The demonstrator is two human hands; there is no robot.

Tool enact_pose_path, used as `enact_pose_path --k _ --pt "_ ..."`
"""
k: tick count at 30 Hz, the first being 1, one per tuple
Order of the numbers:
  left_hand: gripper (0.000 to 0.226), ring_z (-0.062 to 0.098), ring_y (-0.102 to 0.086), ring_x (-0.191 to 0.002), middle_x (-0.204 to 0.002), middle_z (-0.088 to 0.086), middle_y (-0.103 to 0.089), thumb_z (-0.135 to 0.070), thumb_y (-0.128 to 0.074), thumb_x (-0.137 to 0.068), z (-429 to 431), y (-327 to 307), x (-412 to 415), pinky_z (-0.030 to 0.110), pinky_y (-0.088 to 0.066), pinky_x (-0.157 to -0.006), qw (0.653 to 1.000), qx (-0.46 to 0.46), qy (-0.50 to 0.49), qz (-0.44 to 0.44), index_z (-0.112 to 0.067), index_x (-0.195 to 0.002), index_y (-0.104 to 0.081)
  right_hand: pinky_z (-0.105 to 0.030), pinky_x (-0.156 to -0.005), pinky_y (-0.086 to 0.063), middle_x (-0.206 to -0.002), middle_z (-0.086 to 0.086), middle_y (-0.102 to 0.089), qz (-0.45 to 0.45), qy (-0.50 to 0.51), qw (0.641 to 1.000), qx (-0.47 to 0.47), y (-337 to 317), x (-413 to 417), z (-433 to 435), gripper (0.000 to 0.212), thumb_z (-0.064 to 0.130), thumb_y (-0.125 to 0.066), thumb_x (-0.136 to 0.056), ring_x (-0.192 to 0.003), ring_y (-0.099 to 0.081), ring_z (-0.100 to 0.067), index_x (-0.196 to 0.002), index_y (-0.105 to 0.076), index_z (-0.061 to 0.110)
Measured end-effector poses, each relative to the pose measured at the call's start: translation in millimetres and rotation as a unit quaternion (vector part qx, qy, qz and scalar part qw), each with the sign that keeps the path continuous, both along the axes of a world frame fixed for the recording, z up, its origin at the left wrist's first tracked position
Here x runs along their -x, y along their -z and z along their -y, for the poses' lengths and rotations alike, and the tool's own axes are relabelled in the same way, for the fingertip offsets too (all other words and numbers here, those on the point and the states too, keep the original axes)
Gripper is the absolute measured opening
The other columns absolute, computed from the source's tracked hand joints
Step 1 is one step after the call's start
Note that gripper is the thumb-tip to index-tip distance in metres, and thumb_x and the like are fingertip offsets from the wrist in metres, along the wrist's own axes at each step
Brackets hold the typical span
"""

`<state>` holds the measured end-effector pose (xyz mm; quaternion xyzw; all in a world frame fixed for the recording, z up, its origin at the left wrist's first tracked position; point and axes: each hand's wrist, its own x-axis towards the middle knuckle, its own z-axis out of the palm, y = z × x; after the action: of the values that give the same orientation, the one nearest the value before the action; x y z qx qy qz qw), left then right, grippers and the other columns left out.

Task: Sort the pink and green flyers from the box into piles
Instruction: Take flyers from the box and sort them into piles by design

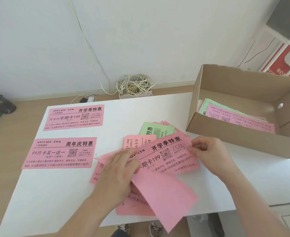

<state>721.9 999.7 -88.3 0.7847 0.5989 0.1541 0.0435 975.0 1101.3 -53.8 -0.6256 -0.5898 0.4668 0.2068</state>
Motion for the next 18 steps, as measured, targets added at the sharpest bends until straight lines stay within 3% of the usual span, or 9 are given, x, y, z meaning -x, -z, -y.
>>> enact_pose_path --k 3,6,8,10,15,18 --pt "0.064 0.028 -0.057 -0.118 -0.132 0.013 -0.056 0.006 -0.074 -0.04 -9.3 -7.5 -0.6 0.039 -0.044 -0.096 0.999 0.038 0.002 -0.03 -0.022 -0.083 -0.038 -0.033 -0.073 -0.052 -0.073 0.002 -0.074 -0.009 -0.002 1.0 -0.005 -1.2 -1.0 0.3 0.009 0.008 -0.068 -0.086 -0.074 -0.07 -0.021 -0.082 -0.072 0.014" --pt "0.063 0.024 -0.06 -0.116 -0.13 0.009 -0.059 0.002 -0.079 -0.043 -13.2 -6.7 0.7 0.039 -0.037 -0.102 0.998 0.043 0.027 -0.045 -0.022 -0.086 -0.04 -0.031 -0.072 -0.052 -0.075 -0.002 -0.075 -0.052 0.009 0.999 0.009 -4.7 -3.5 1.0 0.006 0.007 -0.069 -0.086 -0.071 -0.069 -0.018 -0.082 -0.073 0.011" --pt "0.058 0.021 -0.058 -0.119 -0.133 0.006 -0.058 -0.006 -0.086 -0.05 -9.6 -5.1 1.7 0.038 -0.033 -0.105 0.997 0.04 0.03 -0.055 -0.023 -0.089 -0.046 -0.022 -0.065 -0.046 -0.077 -0.006 -0.075 -0.086 0.013 0.995 0.04 -8.3 -5.3 1.8 0.008 0.01 -0.066 -0.089 -0.062 -0.064 -0.012 -0.082 -0.072 0.009" --pt "0.051 0.021 -0.055 -0.123 -0.135 0.005 -0.056 -0.011 -0.087 -0.057 -3.6 -3.4 2.0 0.042 -0.032 -0.108 0.998 0.024 0.036 -0.053 -0.023 -0.096 -0.056 -0.023 -0.063 -0.039 -0.079 -0.006 -0.075 -0.087 0.01 0.993 0.074 -9.5 -7.3 0.4 0.015 0.016 -0.061 -0.093 -0.061 -0.061 -0.008 -0.085 -0.072 0.009" --pt "0.051 0.028 -0.047 -0.13 -0.14 0.007 -0.05 0.005 -0.068 -0.07 6.1 6.7 3.6 0.048 -0.035 -0.108 0.995 -0.051 0.069 -0.047 -0.021 -0.113 -0.058 -0.028 -0.059 -0.028 -0.084 -0.005 -0.075 -0.096 0.009 0.986 0.139 -9.7 -9.0 -8.7 0.019 0.015 -0.055 -0.096 -0.063 -0.063 -0.01 -0.089 -0.07 0.008" --pt "0.044 0.03 -0.043 -0.133 -0.144 0.008 -0.046 -0.001 -0.048 -0.079 8.6 9.5 5.2 0.051 -0.04 -0.106 0.995 -0.056 0.063 -0.056 -0.021 -0.115 -0.062 -0.027 -0.056 -0.028 -0.084 -0.008 -0.074 -0.119 0.005 0.98 0.159 -10.0 -8.9 -12.0 0.019 0.013 -0.052 -0.097 -0.061 -0.06 -0.012 -0.091 -0.069 0.006"
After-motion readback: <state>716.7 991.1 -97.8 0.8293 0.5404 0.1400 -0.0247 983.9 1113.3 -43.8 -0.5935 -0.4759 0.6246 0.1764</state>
